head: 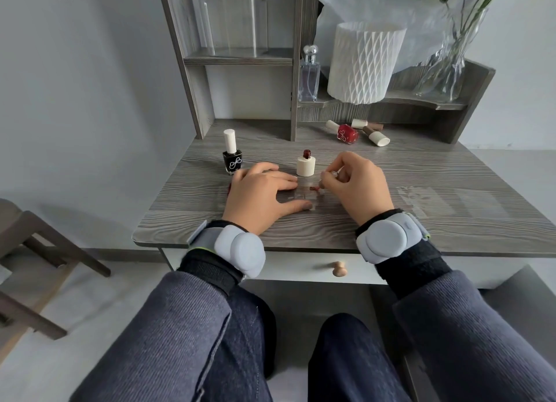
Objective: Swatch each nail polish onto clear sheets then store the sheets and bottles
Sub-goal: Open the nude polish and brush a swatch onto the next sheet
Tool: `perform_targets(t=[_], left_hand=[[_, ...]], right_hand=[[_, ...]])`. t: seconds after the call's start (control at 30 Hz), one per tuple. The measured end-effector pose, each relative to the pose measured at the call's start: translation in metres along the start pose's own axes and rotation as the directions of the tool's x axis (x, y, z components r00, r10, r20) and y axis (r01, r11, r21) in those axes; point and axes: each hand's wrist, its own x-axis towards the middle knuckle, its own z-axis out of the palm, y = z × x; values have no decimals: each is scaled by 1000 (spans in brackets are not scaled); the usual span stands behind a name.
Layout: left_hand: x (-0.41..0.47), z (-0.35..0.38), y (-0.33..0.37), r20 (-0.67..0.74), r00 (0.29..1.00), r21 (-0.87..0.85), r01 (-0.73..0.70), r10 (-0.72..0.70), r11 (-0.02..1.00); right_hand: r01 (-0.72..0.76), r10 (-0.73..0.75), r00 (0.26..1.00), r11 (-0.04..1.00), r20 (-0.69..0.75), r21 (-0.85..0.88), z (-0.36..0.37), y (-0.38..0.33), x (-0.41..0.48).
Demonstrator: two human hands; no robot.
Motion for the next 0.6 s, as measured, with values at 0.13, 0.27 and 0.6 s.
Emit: perform_targets(t=[0.13,0.27,0.6], left_hand=[[0,1,-1,-5,1000,6,-1,1,1000],[0,0,0,4,1000,4,2,-2,1000],[0,-1,0,18,1000,-4,6,-6,1000]], right_hand=[[10,-7,997,999,-74,38,-1,-1,1],[22,-21,999,1000,-31,19,-1,-2,0],[-13,17,998,997,-54,73,-2,-2,1]])
